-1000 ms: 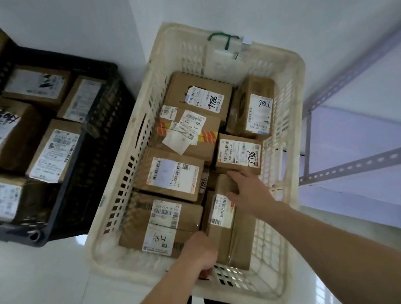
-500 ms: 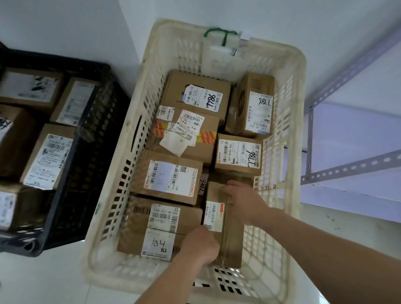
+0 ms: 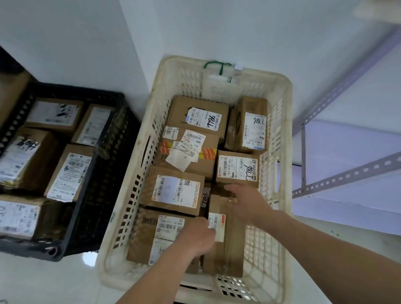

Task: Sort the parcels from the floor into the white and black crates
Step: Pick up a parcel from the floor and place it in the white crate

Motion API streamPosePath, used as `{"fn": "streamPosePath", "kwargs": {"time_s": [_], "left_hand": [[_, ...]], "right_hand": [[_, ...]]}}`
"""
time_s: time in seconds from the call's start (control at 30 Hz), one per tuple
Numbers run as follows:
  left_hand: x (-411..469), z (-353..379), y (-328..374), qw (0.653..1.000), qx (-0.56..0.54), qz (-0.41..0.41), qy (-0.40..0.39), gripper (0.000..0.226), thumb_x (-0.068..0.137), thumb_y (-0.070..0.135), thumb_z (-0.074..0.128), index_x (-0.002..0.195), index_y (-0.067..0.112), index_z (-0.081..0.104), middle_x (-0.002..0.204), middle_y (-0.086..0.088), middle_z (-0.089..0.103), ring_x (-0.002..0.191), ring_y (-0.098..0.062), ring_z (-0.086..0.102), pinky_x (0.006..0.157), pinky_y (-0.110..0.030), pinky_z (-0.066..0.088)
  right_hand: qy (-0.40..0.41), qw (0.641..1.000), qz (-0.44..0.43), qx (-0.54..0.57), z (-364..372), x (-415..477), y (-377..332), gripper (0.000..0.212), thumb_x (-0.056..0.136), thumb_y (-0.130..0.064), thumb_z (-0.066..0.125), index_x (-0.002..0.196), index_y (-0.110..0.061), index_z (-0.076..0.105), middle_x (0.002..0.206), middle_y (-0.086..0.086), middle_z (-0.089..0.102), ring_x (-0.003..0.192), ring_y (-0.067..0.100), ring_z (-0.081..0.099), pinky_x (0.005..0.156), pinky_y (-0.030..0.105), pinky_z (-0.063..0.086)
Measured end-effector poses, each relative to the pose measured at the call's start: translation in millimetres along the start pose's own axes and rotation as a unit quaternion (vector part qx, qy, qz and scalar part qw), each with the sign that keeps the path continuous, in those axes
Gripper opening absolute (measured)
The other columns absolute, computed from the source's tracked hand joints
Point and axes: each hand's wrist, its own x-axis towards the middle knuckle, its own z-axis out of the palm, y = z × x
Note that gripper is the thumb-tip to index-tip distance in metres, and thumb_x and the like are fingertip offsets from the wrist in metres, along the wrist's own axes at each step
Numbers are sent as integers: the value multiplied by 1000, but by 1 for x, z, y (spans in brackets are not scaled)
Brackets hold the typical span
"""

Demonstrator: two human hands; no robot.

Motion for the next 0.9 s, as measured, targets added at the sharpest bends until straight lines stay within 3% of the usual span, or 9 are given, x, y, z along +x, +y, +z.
{"fn": "streamPosePath", "kwargs": {"time_s": [0.03,0.1,0.13,0.33,0.43,0.53,0.63,0.83,0.9], "left_hand": [[-5,-8,4,1000,1,13,11,33,102,31,45,120,10,63,129,-11,65,101,-18,64,77,-26,48],[-19,-28,16,999,3,32,36,50,102,40,45,144,14,51,144,-4,56,125,-20,56,105,-31,44],[-28,-38,23,998,4,42,50,53,102,41,46,148,15,47,151,-2,50,135,-21,49,110,-31,39],[-75,-97,58,982,-15,124,140,38,104,34,49,136,16,58,138,-1,58,126,-21,54,101,-29,43],[-93,-121,65,971,-22,165,174,44,102,38,52,140,17,56,146,0,54,131,-19,50,100,-23,37],[-111,-143,70,956,7,200,216,53,100,46,53,146,19,50,154,2,46,140,-16,43,101,-21,31],[-132,-161,72,943,22,227,243,56,99,49,54,146,20,50,152,2,48,137,-15,46,109,-28,35],[-165,-186,81,918,47,275,281,56,99,46,56,146,16,50,150,0,50,137,-17,46,107,-27,34],[-172,-189,82,913,53,283,290,56,98,47,57,145,17,51,149,0,51,137,-17,46,107,-27,34]], "right_hand": [[20,999,2,25,-6,-4,-6,49,99,-38,61,144,-20,56,141,1,59,130,24,55,106,36,45],[56,995,7,85,-20,-12,-19,47,101,-47,56,140,-21,59,137,0,61,128,24,57,103,36,46],[74,991,11,114,-28,-16,-26,49,102,-49,53,142,-20,58,141,0,59,132,23,54,106,37,44],[171,963,-29,207,-73,-46,-71,54,101,-60,43,135,-24,64,129,-4,68,113,11,59,95,31,44],[204,949,-62,232,-91,-60,-93,75,86,-76,32,130,-27,67,125,-9,70,116,12,62,101,36,48],[228,935,-76,261,-108,-70,-112,85,82,-78,33,141,-23,61,137,-6,65,128,13,57,110,39,45],[251,929,-91,255,-123,-81,-130,78,87,-74,37,143,-25,59,137,-7,64,126,12,56,108,36,44],[284,914,-119,265,-142,-98,-155,63,96,-64,46,145,-24,57,141,-6,61,129,13,55,110,36,44],[291,910,-123,267,-145,-103,-161,70,91,-69,45,145,-25,55,142,-5,61,130,14,55,111,37,43]]}}
